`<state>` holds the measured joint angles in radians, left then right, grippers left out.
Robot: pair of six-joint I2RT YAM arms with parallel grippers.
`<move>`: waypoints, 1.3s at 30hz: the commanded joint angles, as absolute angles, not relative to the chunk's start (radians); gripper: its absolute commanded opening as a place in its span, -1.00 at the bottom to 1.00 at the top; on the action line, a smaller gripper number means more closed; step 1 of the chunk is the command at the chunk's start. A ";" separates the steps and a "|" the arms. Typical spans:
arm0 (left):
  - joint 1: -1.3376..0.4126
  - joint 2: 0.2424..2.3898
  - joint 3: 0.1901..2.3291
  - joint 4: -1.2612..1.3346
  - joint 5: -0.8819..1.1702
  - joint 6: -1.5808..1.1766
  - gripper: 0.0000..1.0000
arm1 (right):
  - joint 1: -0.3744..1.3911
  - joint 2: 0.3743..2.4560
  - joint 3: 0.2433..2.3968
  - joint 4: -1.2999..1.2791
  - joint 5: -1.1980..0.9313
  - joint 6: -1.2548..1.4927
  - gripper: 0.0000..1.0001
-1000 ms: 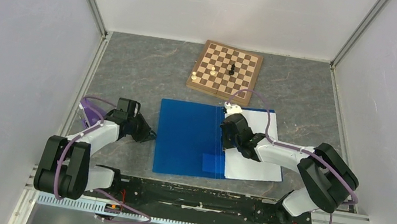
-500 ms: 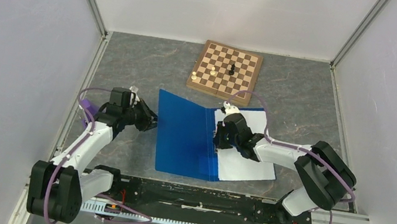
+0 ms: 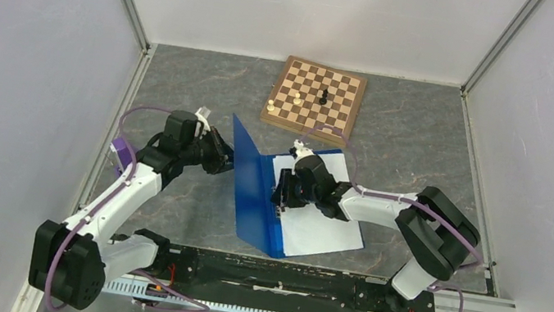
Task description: Put the files into the folder
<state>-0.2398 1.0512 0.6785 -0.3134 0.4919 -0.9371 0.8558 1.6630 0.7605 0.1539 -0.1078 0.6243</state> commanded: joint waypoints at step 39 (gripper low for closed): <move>-0.837 1.803 0.983 -0.202 0.028 -0.774 -0.45 | 0.684 1.016 0.756 -0.380 0.462 0.365 0.87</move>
